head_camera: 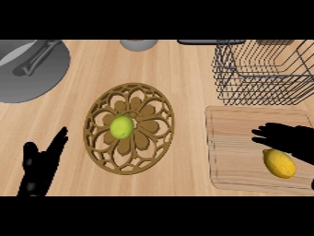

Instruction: Pick the lemon from the cutting board and place it in the basket

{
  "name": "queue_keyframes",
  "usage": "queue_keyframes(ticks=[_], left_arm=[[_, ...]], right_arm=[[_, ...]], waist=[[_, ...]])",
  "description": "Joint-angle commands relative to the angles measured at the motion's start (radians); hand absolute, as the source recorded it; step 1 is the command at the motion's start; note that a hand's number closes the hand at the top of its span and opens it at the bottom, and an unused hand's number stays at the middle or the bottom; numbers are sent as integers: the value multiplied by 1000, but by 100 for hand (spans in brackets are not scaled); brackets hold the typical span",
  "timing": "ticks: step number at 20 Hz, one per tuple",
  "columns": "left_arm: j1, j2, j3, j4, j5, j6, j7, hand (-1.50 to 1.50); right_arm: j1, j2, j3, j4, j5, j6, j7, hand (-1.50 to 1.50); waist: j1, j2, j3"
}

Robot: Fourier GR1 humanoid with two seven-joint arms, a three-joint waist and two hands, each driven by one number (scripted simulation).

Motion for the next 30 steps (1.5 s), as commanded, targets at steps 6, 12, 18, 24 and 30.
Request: queue_keyframes(ticks=[6,12,18,24,30], left_arm=[[14,-11,28,31,21,-39,40,0],[41,-20,33,22,2,-40,34,0],[17,-31,25,4,-10,-40,86,0],[56,-24,41,6,-13,-78,39,0],[45,-22,57,5,-17,-78,41,0]], right_arm=[[50,93,19,30,93,-76,-1,-150],[35,97,-25,70,97,-70,-40,-150],[4,103,-17,66,156,-164,-112,150],[-35,144,-26,262,234,-312,-195,150],[-15,347,-5,106,286,-199,171,150]], waist=[[-4,8,-11],[-2,8,-11],[-4,7,-11],[5,10,-11],[-6,5,-13]])
